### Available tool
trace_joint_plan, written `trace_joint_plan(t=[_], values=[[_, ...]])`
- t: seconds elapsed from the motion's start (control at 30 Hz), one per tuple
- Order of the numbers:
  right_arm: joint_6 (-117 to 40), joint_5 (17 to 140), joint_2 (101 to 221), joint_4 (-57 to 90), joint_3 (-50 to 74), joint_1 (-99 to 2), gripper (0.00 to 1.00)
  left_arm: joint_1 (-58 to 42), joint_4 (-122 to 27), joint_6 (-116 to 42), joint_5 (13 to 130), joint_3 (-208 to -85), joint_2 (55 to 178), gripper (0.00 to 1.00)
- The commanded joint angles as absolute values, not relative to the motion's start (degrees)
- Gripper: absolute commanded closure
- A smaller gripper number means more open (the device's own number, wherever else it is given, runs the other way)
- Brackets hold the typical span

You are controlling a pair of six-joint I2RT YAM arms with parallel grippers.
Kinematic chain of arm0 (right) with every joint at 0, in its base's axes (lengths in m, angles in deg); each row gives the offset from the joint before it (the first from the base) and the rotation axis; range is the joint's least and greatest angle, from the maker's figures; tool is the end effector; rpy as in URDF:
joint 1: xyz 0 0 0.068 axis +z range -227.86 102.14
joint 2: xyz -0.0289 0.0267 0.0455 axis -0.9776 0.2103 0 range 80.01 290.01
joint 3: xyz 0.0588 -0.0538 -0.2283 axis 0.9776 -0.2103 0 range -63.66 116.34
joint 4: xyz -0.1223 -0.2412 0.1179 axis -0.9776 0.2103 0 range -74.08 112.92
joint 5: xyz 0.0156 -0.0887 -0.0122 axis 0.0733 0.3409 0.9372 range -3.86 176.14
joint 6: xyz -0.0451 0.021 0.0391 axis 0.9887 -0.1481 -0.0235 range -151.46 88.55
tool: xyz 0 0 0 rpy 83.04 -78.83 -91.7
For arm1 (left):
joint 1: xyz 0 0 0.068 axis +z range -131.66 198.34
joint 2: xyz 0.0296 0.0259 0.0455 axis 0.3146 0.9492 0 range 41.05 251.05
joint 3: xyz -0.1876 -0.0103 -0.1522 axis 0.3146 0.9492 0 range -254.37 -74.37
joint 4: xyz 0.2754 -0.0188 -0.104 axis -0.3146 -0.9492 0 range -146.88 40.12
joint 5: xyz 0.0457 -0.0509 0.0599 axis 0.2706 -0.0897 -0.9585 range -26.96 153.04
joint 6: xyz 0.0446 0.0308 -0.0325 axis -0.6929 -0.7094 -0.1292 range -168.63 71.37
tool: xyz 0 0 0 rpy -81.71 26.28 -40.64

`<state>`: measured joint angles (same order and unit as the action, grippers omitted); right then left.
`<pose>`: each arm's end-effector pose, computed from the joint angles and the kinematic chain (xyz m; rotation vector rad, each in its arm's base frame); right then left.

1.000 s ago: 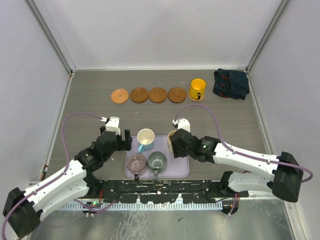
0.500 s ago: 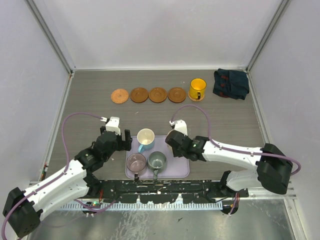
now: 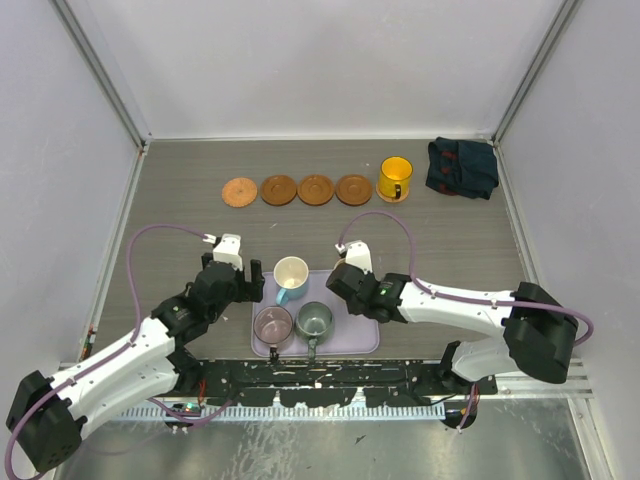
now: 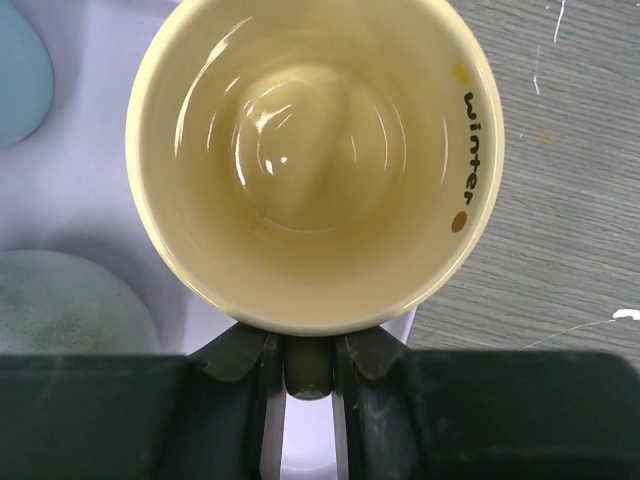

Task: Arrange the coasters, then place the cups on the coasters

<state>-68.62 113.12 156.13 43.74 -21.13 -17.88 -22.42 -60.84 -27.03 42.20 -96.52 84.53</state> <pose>0.1629 0.2378 0.1303 -0.3400 2.4476 0.0799 0.1899 -0.1409 0.1631 0.1392 2.1002 -0.2680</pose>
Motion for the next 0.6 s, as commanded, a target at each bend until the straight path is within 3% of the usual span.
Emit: trace_joint_plan(t=[0.0, 0.27, 0.57], values=[[-66.4, 119.8, 153.9, 40.1, -18.7, -18.1, 0.99, -22.2, -57.8, -27.9, 40.7, -97.3, 84.1, 0.13], [-58.5, 129.3, 155.2, 37.2, -13.2, -18.9, 0.99, -22.2, -57.4, -28.8, 39.4, -97.5, 82.3, 0.13], [-48.3, 126.7, 158.1, 21.1, -10.9, -28.2, 0.99, -22.2, -56.7, -30.1, 38.2, -98.4, 83.6, 0.13]])
